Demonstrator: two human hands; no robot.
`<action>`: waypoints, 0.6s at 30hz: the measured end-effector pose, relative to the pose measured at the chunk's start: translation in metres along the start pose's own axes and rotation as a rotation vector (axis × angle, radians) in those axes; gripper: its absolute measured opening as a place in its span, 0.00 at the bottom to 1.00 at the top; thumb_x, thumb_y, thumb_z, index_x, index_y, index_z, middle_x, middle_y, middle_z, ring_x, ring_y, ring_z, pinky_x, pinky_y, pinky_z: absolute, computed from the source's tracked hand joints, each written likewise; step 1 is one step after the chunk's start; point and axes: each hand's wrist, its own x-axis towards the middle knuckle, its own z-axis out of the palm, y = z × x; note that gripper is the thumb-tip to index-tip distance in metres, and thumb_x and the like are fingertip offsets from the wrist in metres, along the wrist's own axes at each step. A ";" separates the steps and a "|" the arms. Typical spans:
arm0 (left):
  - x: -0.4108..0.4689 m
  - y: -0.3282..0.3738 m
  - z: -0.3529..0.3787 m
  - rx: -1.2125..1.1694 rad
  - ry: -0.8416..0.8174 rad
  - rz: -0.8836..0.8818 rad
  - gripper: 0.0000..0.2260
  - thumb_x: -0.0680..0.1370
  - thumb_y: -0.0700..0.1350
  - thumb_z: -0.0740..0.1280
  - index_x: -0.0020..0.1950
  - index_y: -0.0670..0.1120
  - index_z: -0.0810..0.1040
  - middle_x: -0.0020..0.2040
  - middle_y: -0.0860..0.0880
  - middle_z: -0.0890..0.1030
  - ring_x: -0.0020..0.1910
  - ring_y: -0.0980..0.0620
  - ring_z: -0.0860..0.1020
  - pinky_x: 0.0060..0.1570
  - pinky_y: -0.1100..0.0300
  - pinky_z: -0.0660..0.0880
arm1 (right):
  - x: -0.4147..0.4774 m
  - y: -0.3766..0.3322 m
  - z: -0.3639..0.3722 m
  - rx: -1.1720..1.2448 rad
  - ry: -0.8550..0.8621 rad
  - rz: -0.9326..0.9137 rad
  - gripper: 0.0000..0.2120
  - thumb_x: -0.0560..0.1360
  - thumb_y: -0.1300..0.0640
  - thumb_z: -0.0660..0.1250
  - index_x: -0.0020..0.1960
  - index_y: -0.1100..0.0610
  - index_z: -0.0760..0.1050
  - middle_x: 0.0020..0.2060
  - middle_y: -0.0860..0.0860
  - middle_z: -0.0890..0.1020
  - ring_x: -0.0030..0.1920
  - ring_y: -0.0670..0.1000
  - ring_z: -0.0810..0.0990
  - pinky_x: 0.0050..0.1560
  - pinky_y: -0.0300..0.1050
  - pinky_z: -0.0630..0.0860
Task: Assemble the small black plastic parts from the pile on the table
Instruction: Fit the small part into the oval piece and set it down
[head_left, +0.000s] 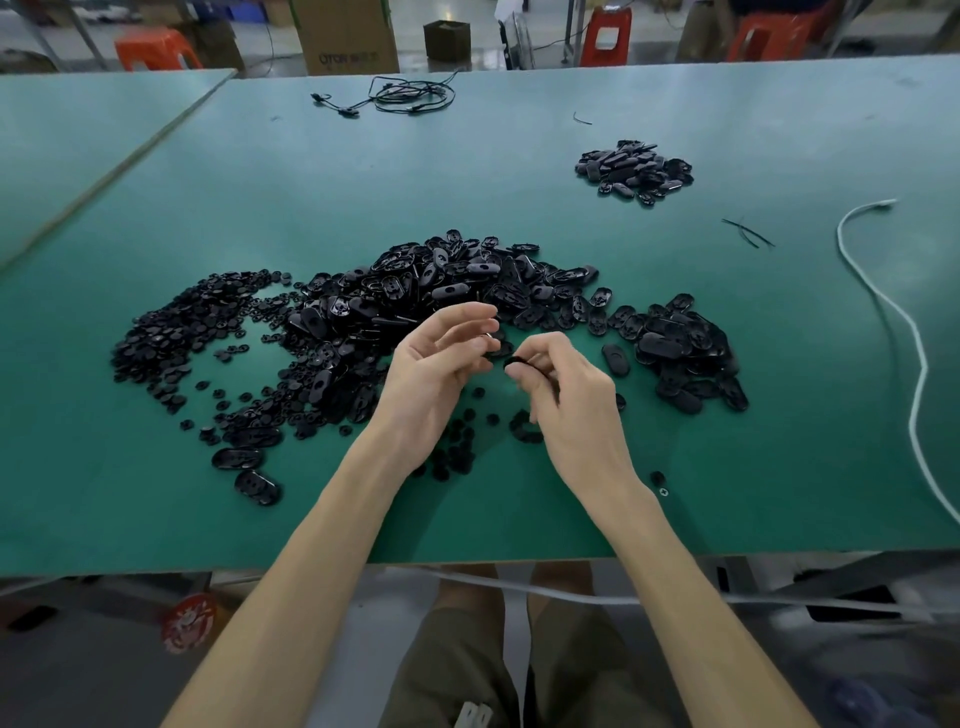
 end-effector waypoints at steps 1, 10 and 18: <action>0.000 -0.001 0.001 0.049 -0.036 0.010 0.15 0.80 0.29 0.66 0.57 0.45 0.84 0.53 0.48 0.83 0.51 0.51 0.80 0.55 0.59 0.76 | 0.000 0.000 0.000 0.025 -0.005 0.009 0.07 0.81 0.58 0.70 0.55 0.51 0.73 0.37 0.43 0.78 0.35 0.46 0.76 0.43 0.50 0.77; -0.003 -0.006 0.005 0.256 -0.195 -0.013 0.12 0.80 0.35 0.70 0.63 0.39 0.82 0.59 0.38 0.83 0.53 0.48 0.79 0.55 0.56 0.74 | 0.000 0.004 -0.005 0.269 0.062 0.101 0.07 0.82 0.58 0.71 0.53 0.54 0.72 0.36 0.51 0.83 0.27 0.51 0.78 0.34 0.39 0.75; -0.003 -0.006 0.008 0.272 -0.168 -0.036 0.12 0.79 0.38 0.73 0.62 0.40 0.82 0.53 0.42 0.84 0.51 0.49 0.80 0.50 0.60 0.76 | 0.003 0.007 -0.007 0.357 0.073 0.155 0.04 0.82 0.53 0.70 0.52 0.52 0.76 0.35 0.54 0.84 0.28 0.50 0.78 0.34 0.50 0.77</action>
